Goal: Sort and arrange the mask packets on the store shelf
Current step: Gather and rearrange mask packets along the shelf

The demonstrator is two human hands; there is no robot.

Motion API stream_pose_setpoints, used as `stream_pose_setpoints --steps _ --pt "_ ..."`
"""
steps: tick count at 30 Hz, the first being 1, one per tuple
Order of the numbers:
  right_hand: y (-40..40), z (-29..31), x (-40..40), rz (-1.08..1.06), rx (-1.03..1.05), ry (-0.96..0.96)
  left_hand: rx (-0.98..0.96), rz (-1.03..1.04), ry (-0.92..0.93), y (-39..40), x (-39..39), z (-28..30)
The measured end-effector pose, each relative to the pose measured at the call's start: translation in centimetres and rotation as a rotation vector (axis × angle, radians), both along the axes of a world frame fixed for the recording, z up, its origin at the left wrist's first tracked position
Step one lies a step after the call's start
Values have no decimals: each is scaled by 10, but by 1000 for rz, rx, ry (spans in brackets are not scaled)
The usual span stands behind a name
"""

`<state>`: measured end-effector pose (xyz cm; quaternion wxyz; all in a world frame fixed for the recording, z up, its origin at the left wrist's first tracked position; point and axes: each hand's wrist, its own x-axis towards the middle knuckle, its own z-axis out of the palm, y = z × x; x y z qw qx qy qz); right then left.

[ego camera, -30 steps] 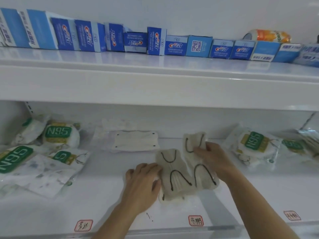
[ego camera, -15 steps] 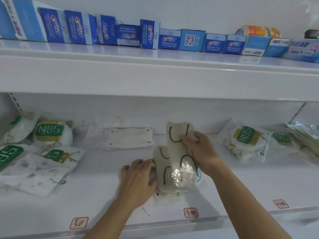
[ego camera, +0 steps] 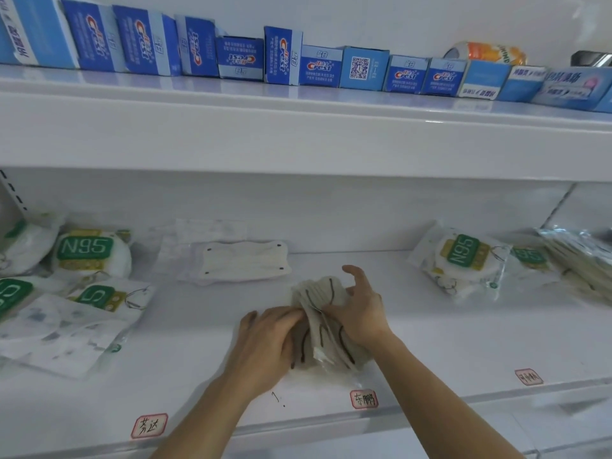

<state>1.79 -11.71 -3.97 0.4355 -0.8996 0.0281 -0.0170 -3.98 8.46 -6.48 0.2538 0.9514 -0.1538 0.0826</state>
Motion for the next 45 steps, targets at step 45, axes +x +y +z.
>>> stream_pose_setpoints --steps 45 --pt "-74 8 -29 562 -434 -284 108 599 259 -53 -9 29"
